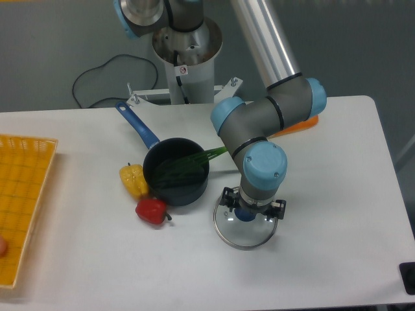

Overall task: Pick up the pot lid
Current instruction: 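Lower onto the blue knob and close the gripper on it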

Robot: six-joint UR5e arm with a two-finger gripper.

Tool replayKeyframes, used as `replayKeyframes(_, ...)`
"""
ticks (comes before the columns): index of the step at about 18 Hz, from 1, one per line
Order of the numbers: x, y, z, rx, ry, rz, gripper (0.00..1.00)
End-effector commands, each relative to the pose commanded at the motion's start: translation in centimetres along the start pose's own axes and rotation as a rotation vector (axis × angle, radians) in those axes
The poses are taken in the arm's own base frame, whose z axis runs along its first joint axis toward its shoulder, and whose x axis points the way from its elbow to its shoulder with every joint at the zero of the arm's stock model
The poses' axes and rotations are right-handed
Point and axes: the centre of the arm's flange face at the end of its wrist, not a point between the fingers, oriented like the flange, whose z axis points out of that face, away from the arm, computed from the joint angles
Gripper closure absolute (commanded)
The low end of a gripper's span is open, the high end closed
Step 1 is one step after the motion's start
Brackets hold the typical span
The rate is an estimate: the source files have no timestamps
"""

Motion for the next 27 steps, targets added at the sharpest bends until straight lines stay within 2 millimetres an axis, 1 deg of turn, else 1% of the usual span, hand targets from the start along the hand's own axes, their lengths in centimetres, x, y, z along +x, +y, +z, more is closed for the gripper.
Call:
replayKeyframes(5,-0.2,-0.3,0.8,0.003,-0.003,0.005,0.0)
replayKeyframes(7,-0.2,-0.3,0.8,0.003,-0.003,0.005,0.0)
replayKeyframes(14,-0.1,0.1,1.5,-0.012,0.002,0.009,0.0)
replayKeyframes(17,-0.3,0.3,1.5,-0.011,0.004,0.025,0.0)
replayKeyframes(21,-0.2,0.4,1.2,-0.01,0.003,0.103,0.0)
replayKeyframes(27,-0.2,0.6,1.4,-0.014,0.006,0.111,0.0)
